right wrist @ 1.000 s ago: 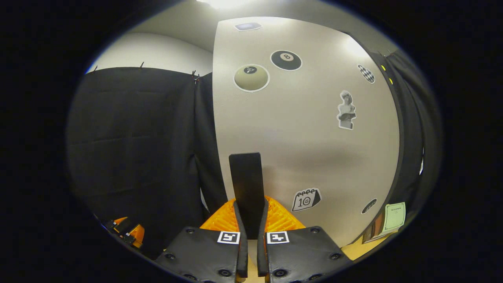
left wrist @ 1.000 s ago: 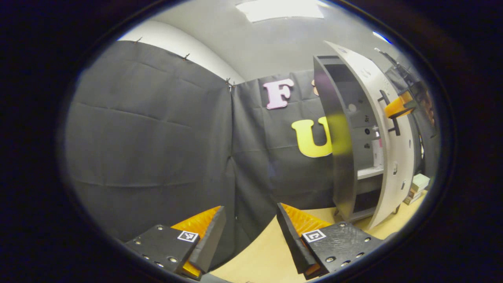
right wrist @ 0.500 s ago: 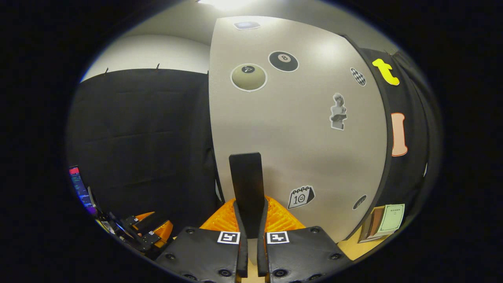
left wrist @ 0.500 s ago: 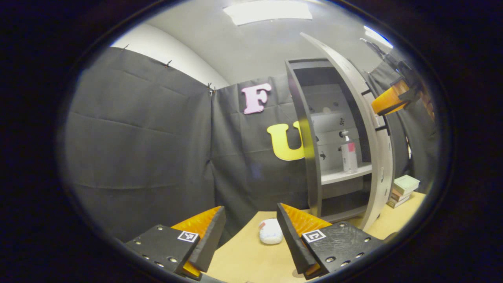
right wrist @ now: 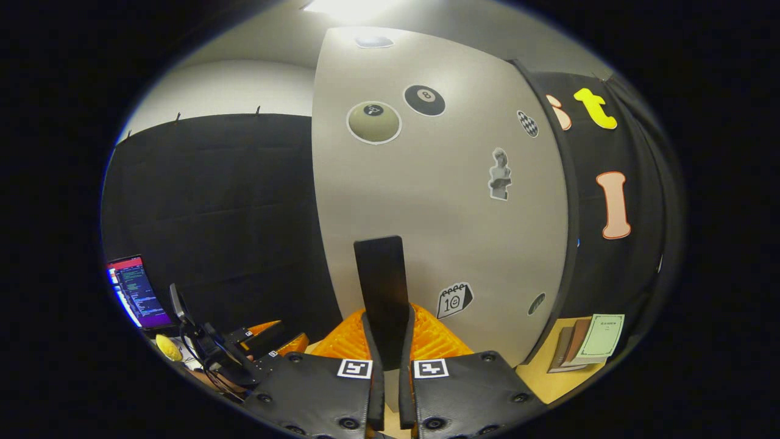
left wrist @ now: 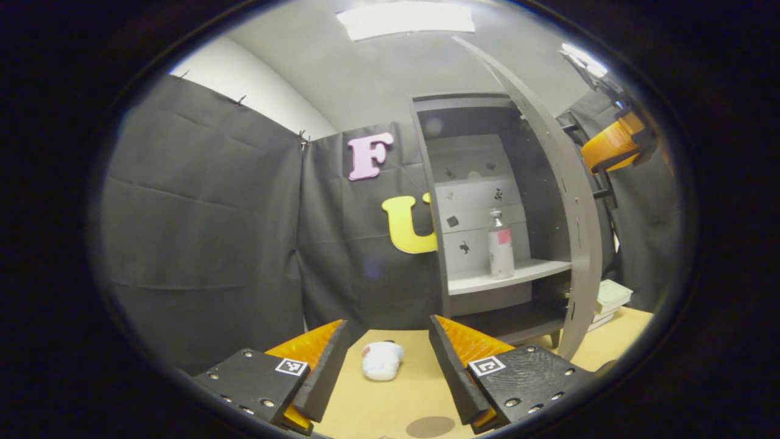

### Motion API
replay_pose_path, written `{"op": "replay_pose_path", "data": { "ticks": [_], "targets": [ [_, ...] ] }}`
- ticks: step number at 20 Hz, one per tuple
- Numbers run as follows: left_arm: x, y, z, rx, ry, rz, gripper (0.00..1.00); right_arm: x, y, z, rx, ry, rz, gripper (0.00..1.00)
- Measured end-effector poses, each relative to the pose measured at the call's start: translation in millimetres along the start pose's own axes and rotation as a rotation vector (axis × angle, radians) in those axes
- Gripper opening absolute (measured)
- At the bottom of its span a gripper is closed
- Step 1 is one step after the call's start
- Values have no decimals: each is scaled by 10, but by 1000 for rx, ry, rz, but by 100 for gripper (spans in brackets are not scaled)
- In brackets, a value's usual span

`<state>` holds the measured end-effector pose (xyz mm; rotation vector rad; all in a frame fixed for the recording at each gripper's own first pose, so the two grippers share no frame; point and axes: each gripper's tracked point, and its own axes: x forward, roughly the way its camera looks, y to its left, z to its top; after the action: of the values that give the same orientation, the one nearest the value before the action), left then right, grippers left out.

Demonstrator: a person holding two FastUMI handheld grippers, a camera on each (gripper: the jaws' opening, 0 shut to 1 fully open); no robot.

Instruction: Open the cabinet door with the right hand, grasp the bottle in the cabinet with the left hand and place it on the coaster, then close the cabinet door with the right hand.

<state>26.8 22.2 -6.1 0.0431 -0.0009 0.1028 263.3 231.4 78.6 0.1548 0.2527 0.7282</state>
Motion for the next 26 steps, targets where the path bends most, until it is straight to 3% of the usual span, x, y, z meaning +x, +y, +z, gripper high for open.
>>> {"op": "replay_pose_path", "data": {
  "ticks": [7, 16, 18, 26],
  "targets": [
    [61, -593, 70, -2, -11, -85, 80, -82, -93, 1, 2, -11, -14, 9],
    [55, -1161, 119, -8, -16, -163, 80, -213, -258, 13, -7, -29, -99, 9],
    [18, -1270, 136, -8, -19, -177, 80, -242, -305, 19, -10, -34, -120, 13],
    [-133, -1497, 191, -3, -20, -188, 79, -400, -596, 57, -18, -68, -294, 14]
  ]
}}
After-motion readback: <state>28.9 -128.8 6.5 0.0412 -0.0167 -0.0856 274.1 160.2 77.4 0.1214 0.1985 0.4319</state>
